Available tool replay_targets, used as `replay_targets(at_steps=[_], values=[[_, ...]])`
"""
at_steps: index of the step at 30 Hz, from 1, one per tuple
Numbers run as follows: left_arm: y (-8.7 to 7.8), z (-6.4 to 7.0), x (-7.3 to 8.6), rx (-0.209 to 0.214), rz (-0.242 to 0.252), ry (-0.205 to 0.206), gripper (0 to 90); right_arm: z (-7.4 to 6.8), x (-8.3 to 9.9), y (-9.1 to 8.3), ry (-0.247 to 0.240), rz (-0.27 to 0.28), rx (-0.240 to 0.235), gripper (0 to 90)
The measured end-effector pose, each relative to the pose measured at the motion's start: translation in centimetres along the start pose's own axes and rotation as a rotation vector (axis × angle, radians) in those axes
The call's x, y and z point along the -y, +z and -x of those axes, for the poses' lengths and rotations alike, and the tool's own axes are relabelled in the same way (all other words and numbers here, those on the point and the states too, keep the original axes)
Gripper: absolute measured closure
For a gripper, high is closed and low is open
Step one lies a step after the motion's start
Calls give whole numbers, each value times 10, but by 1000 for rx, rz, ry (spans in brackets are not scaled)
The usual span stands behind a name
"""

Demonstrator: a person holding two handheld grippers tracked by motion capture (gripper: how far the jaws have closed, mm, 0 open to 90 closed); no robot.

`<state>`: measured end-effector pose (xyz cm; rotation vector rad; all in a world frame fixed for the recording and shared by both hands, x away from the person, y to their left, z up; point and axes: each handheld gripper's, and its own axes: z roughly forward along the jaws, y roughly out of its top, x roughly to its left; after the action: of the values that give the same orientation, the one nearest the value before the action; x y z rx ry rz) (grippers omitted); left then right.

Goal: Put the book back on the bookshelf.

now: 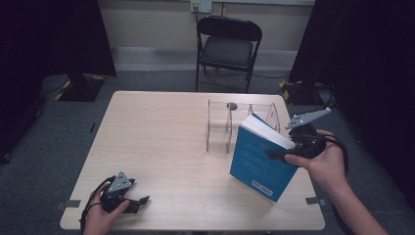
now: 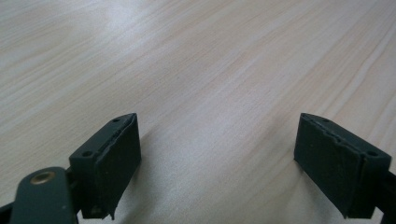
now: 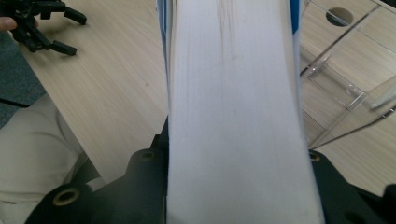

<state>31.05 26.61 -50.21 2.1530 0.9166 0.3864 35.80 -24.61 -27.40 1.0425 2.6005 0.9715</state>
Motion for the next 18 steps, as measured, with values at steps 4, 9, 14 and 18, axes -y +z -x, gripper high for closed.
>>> replay_targets(at_steps=[4,9,14,18], values=[[0,0,0,0,-1,0,143,3,3,-4,8,0,13,619],[0,0,0,0,0,0,143,7,7,-7,7,12,21,619],[0,0,0,0,0,0,143,12,12,-9,30,15,23,619],[0,0,0,0,0,0,143,14,16,-11,39,5,34,619]])
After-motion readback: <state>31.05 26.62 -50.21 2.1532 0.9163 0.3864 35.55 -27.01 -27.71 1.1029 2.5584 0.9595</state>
